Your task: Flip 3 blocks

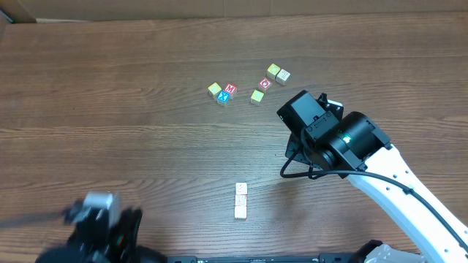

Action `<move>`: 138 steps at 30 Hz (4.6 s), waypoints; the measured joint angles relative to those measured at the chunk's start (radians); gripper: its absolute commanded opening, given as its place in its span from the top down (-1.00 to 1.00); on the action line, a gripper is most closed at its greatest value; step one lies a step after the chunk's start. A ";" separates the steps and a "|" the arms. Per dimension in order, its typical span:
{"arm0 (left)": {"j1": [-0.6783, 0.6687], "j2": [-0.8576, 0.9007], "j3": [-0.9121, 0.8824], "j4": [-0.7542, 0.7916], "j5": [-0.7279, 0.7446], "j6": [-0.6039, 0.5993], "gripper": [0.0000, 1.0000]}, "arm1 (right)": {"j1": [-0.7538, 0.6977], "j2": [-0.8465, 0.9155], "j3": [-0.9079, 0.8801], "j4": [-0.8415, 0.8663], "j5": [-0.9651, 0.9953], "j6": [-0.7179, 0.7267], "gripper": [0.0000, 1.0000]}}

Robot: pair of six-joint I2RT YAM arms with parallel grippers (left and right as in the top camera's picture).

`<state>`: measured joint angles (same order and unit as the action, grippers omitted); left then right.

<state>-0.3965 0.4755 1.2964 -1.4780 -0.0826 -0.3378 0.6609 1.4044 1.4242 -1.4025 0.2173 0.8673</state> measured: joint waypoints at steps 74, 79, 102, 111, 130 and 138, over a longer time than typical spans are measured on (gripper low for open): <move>0.000 -0.332 0.005 -0.151 0.113 -0.050 -1.00 | -0.009 -0.211 -0.031 0.166 0.298 -0.057 -1.00; 0.000 -0.332 0.005 -0.151 0.113 -0.050 -1.00 | -0.091 -0.449 -0.080 0.271 0.352 -0.175 -1.00; 0.000 -0.332 0.005 -0.153 0.117 -0.052 -1.00 | -0.504 -1.357 -1.237 1.183 -0.018 -0.266 -1.00; 0.000 -0.332 0.005 -0.153 0.117 -0.053 -1.00 | -0.573 -1.386 -1.373 1.338 -0.068 -0.342 -1.00; 0.000 -0.332 0.005 -0.153 0.117 -0.052 -1.00 | -0.583 -1.390 -1.406 1.313 -0.208 -0.757 -1.00; 0.000 -0.332 0.005 -0.153 0.117 -0.052 -1.00 | -0.583 -1.390 -1.406 1.313 -0.229 -0.797 -1.00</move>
<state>-0.3965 0.1440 1.3014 -1.6314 0.0345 -0.3901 0.0780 0.0147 0.0185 -0.0895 -0.0116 0.0708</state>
